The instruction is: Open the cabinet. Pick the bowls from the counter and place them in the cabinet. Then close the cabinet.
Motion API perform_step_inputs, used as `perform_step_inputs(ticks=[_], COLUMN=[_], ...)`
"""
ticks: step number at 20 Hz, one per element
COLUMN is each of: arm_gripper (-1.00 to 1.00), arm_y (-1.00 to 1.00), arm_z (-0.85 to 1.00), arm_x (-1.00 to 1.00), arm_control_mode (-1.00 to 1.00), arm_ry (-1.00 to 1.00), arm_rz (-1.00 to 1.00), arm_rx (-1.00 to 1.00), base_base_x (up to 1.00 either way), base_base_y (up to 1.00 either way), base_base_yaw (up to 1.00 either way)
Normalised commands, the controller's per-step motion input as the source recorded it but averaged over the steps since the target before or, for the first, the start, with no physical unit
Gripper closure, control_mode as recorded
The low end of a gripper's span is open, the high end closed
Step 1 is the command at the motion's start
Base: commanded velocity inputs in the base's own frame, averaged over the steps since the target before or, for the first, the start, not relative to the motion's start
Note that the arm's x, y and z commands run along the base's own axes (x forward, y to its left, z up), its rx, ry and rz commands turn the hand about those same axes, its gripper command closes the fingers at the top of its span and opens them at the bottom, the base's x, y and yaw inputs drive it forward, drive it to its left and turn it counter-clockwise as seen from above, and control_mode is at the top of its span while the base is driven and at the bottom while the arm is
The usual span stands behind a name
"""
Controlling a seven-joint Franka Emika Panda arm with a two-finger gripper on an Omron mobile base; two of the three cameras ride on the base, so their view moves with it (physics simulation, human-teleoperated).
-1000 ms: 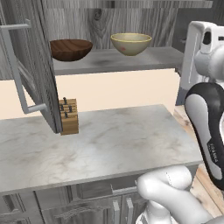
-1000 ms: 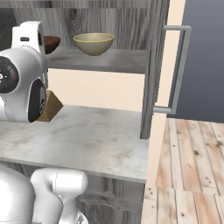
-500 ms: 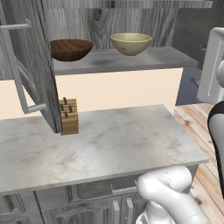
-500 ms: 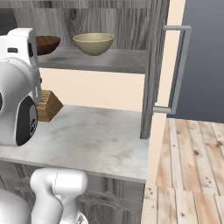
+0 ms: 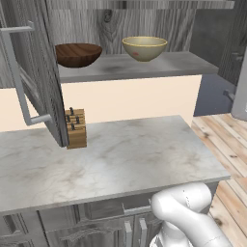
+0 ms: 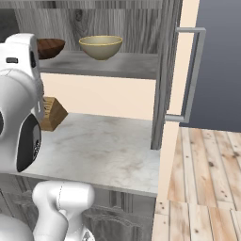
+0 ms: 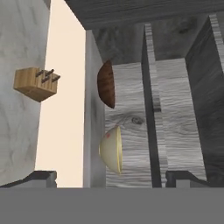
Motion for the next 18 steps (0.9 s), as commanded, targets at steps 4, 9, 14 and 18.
perform_step_inputs(ticks=[4, 9, 14, 18], arm_gripper=[-1.00, -1.00, -1.00, -1.00], arm_y=[-0.25, -0.27, -0.25, -0.27], arm_z=[0.00, 0.00, 0.00, 0.00], arm_x=[-0.33, -0.56, -0.54, -0.47], arm_control_mode=[-1.00, -1.00, -1.00, -1.00], arm_ry=[0.00, 0.00, -0.01, -0.01], arm_rz=[0.04, 0.05, 0.05, 0.05], arm_rx=[0.00, 0.00, 0.00, 0.00], base_base_x=[0.00, 0.00, 0.00, 0.00], base_base_y=[0.00, 0.00, 0.00, 0.00], base_base_yaw=[0.00, 0.00, 0.00, 0.00])
